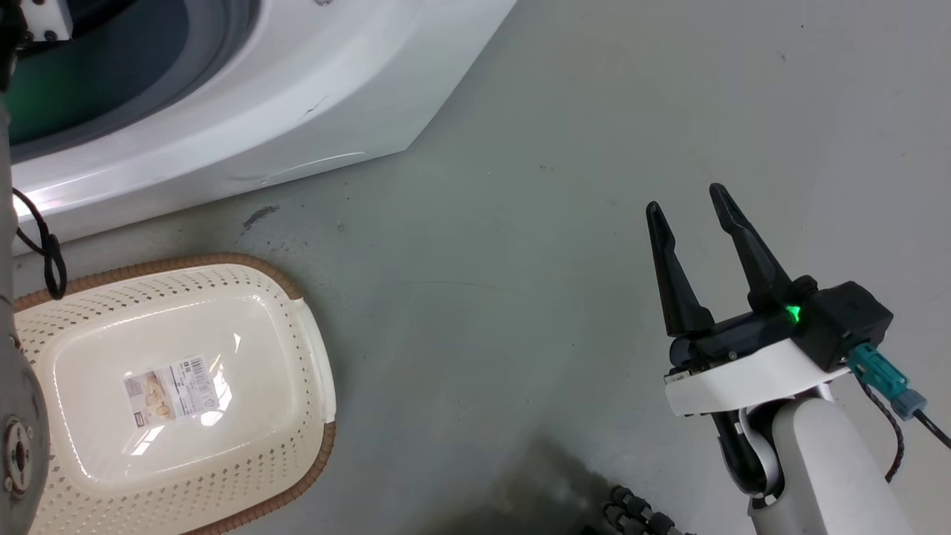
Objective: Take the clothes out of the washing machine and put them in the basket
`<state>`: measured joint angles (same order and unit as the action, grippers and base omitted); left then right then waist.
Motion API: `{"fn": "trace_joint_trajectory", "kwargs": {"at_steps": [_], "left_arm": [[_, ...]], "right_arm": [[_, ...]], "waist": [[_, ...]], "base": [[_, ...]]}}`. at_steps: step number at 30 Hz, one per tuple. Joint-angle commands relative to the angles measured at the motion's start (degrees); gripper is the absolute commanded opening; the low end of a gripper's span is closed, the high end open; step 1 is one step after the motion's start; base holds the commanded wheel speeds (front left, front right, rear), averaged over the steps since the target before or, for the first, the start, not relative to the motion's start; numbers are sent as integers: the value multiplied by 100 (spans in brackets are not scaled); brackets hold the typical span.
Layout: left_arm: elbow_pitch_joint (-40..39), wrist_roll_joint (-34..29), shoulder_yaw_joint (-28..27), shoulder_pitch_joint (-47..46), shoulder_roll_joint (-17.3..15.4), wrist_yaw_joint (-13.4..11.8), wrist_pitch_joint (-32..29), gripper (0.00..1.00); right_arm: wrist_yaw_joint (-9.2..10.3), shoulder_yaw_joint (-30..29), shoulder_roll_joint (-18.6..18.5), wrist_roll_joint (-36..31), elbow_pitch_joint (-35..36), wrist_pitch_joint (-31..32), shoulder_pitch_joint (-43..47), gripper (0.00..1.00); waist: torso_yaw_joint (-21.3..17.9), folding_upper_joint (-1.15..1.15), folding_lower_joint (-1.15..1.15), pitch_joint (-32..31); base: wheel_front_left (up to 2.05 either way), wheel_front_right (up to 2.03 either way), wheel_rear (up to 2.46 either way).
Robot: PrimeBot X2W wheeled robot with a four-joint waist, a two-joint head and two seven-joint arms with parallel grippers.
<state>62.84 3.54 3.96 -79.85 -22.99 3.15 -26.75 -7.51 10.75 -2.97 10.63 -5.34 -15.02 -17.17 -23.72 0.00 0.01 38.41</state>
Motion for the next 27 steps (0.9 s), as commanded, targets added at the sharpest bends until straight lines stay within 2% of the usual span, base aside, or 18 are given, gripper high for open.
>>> {"fn": "trace_joint_trajectory", "kwargs": {"at_steps": [1,4,7,15,20,23,27], "left_arm": [[65,9,29,73,-1,-15,-92,0],[-51,27,34,104,-21,-99,-124,0],[-273,70,28,222,24,-155,194,0],[-937,159,23,1089,187,-295,2277,0],[-1122,231,23,1754,408,-391,3600,0],[-1209,308,1,2107,490,-430,4006,0],[-1373,415,-33,2652,640,-440,4166,0]], "right_arm": [[4,3,17,9,-12,-23,-63,100],[4,-22,18,33,-37,-23,-73,100],[4,-83,17,12,-74,-23,-72,100],[4,-291,15,-165,-138,-23,83,100],[4,-421,14,-396,-194,-23,258,100],[4,-456,14,-496,-238,-23,400,100],[4,-526,13,-594,-307,-23,585,100]], "waist": [[-10,0,-1,-5],[-19,0,-1,-22],[28,0,-1,-91],[353,0,-1,-700],[617,0,-1,-1243],[755,0,-1,-1554],[925,0,-1,-1977]], "base": [[0,0,0],[0,0,0],[0,0,0],[0,0,0],[0,0,0],[0,0,0],[0,0,0]]}}
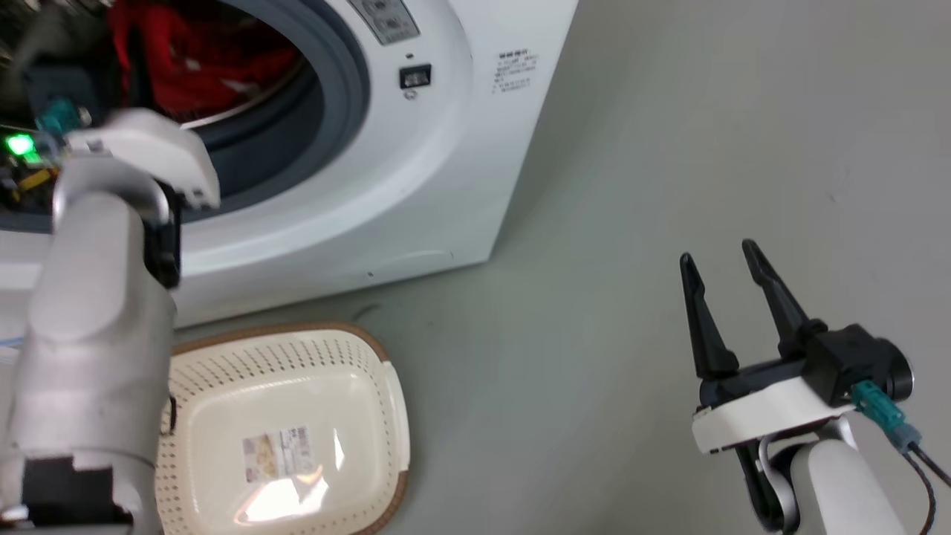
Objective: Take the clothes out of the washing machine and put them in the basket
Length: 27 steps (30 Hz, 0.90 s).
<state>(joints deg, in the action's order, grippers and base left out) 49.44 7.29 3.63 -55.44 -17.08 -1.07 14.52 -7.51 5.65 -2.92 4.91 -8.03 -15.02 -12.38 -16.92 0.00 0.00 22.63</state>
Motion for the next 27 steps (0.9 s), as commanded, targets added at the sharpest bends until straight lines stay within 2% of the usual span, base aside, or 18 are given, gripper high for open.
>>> {"fn": "trace_joint_trajectory", "kwargs": {"at_steps": [1,8,9,15,23,27], "left_arm": [[-94,73,-36,330,59,-54,54,0],[-996,180,-119,1299,248,-4,78,0],[-1584,224,-166,1731,299,22,74,0],[-2872,286,-164,2546,474,77,69,0],[-4745,139,-35,3921,637,-269,-190,0],[-5283,202,32,4740,819,-458,-388,0]], "right_arm": [[3,-15,8,-46,-66,-22,152,100],[4,-79,7,-106,-152,-22,427,100],[4,-110,7,-154,-174,-22,558,100],[4,-188,8,-194,-135,34,773,100],[4,-158,8,-201,-25,127,950,100],[4,-146,7,-209,36,158,946,100]], "waist": [[273,0,0,-516],[437,0,0,-1214],[508,0,0,-1447],[727,0,0,-1729],[951,0,0,-1851],[998,0,0,-1711]], "base": [[0,0,0],[0,0,0],[0,0,0],[0,0,0],[0,0,0],[0,0,0]]}}
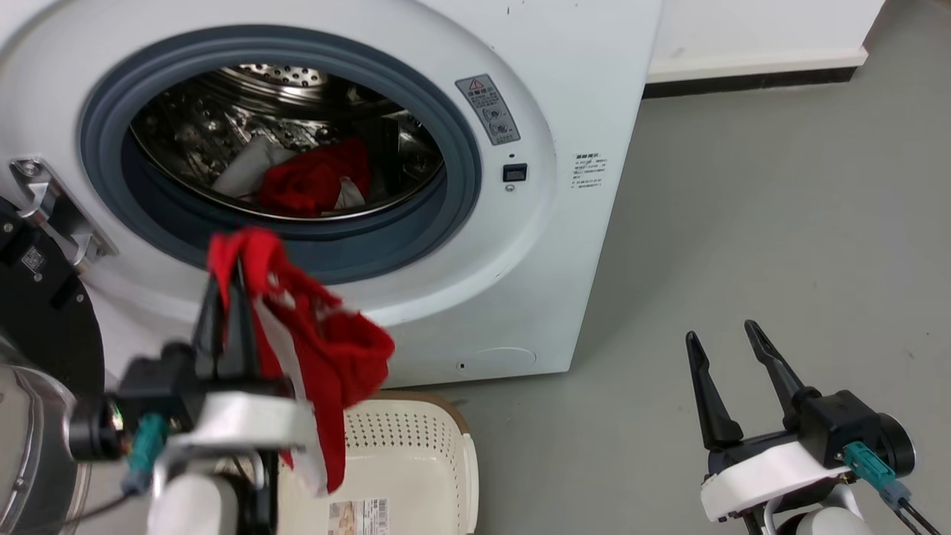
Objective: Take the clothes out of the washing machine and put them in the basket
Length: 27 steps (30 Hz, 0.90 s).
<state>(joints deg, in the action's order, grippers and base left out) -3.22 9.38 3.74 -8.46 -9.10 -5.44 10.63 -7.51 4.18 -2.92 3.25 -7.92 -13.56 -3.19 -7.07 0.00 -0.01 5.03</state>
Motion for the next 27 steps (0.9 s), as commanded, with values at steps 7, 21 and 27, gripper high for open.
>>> {"fn": "trace_joint_trajectory", "kwargs": {"at_steps": [7,21,27], "left_arm": [[613,176,287,892,347,-128,1,0],[3593,435,477,-652,531,82,426,0],[5115,595,378,-1674,557,162,449,0]], "right_arm": [[4,19,9,-59,114,23,-186,100],[4,196,8,28,115,-77,-888,100],[4,321,10,177,25,-140,-1252,100]], "waist": [[44,0,1,584],[-175,0,1,2127],[-410,0,1,2810]], "base": [[0,0,0],[0,0,0],[0,0,0]]}}
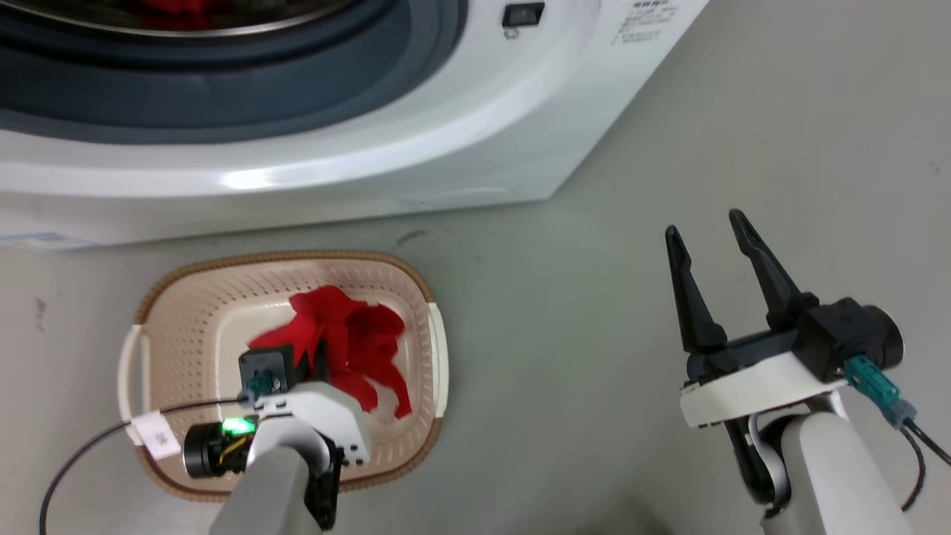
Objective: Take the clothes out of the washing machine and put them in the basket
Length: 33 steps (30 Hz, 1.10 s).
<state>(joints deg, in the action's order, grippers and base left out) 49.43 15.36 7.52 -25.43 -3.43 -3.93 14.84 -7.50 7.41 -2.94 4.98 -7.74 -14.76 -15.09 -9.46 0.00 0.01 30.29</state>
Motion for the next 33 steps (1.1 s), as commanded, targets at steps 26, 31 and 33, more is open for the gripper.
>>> {"fn": "trace_joint_trajectory", "kwargs": {"at_steps": [26,31,33], "left_arm": [[1945,176,-36,-723,-123,140,43,100],[1289,126,-73,-209,-61,192,35,100],[951,80,-109,-11,-44,173,37,100]], "right_arm": [[3,28,9,103,-246,-49,-167,100],[3,-100,9,-31,-236,-49,66,100],[3,-148,9,-86,-209,-49,155,100]], "waist": [[-246,0,-1,-110],[-108,0,-1,-822],[-52,0,-1,-1050]], "base": [[0,0,0],[0,0,0],[0,0,0]]}}
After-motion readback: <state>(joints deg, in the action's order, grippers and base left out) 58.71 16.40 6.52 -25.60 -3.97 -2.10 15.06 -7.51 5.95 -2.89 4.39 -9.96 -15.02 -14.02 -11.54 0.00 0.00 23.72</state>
